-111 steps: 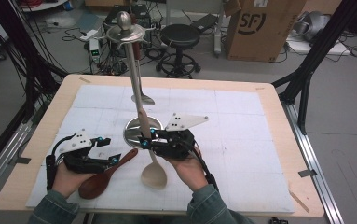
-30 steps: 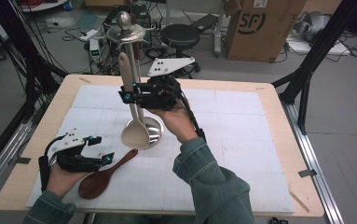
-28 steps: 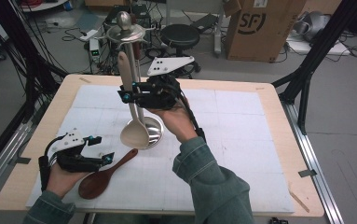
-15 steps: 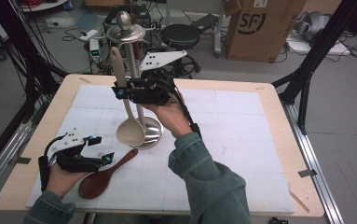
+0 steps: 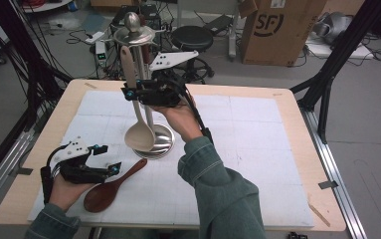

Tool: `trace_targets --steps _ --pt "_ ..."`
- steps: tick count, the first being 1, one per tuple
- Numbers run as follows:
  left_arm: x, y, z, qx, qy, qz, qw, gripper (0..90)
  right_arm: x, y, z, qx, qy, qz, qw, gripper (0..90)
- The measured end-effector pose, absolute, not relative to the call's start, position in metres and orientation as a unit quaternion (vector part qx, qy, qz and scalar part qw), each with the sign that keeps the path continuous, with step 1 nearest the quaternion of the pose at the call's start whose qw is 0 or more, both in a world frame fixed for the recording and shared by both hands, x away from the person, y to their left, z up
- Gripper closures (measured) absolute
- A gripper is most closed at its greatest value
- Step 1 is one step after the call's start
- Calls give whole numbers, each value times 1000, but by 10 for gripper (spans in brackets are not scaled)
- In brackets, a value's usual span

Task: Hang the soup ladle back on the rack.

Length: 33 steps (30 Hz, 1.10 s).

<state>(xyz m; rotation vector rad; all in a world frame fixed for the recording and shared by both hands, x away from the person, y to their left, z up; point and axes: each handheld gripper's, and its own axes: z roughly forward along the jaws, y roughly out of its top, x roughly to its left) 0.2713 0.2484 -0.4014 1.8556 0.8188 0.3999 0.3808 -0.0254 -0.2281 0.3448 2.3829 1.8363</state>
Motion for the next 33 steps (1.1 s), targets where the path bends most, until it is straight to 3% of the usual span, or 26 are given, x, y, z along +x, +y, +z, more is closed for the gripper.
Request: trace_targets --steps 10,33 --pt "271 248 -401 772 340 165 512 202 387 -26 -231 131 780 607 70 750" --pt "273 250 -403 772 341 162 511 191 378 -47 -221 149 771 614 80 610"
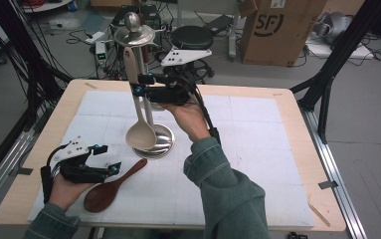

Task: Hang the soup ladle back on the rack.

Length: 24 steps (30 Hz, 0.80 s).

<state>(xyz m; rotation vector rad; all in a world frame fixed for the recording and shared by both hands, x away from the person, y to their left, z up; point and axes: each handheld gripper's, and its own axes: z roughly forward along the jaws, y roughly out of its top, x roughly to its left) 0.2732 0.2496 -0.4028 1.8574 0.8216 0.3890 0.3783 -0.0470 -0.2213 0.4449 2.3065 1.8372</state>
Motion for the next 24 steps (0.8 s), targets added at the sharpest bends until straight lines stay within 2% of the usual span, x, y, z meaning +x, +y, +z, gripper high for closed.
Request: trace_targets --steps 8,11,19,24 --pt "274 250 -403 772 342 159 512 186 374 -59 -219 150 768 618 81 615" --pt "274 251 -403 773 341 158 511 183 373 -63 -217 150 765 621 87 669" --pt "275 251 -404 773 344 153 509 164 370 -69 -212 144 772 610 106 892" --pt "275 251 -405 773 346 153 510 152 369 -70 -205 139 772 610 109 894"
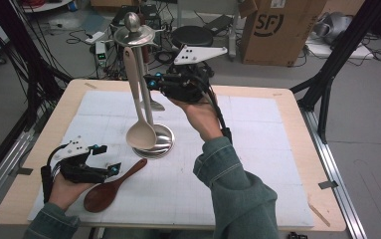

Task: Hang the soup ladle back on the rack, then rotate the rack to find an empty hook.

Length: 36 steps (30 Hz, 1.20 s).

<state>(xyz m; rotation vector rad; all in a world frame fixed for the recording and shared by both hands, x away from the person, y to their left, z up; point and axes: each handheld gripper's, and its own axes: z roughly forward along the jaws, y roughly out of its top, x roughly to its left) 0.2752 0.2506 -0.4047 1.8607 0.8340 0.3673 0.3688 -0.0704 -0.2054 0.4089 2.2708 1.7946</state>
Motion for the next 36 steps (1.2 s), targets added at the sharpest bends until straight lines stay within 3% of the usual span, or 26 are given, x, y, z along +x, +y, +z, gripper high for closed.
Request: trace_targets --steps 19,36 --pt "275 251 -404 772 345 152 512 144 365 -62 -164 124 757 627 135 893" --pt "273 252 -403 769 347 153 515 145 365 -45 -162 117 753 631 144 893"
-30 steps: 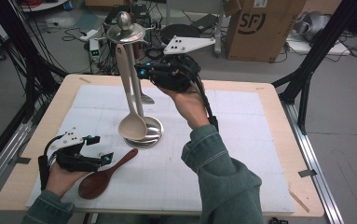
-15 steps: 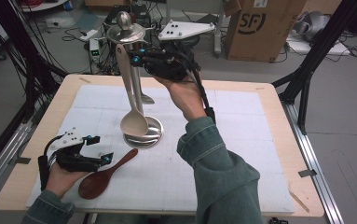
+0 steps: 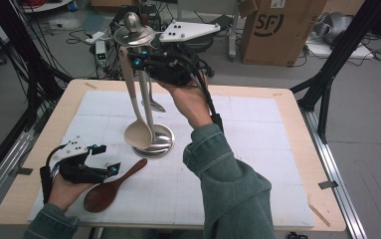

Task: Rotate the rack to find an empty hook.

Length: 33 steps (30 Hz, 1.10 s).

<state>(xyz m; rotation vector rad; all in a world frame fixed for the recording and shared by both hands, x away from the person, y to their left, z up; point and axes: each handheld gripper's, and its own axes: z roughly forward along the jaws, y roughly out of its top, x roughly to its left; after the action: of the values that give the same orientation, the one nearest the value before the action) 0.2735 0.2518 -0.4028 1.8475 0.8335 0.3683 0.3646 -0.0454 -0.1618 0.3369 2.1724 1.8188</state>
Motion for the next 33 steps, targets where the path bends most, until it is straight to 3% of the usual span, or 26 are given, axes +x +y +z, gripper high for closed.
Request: trace_targets --steps 14,33 --pt "273 252 -402 768 346 154 516 145 365 -37 -164 108 759 626 142 893" --pt "274 251 -403 770 346 156 513 145 369 -88 -172 133 744 641 137 893"
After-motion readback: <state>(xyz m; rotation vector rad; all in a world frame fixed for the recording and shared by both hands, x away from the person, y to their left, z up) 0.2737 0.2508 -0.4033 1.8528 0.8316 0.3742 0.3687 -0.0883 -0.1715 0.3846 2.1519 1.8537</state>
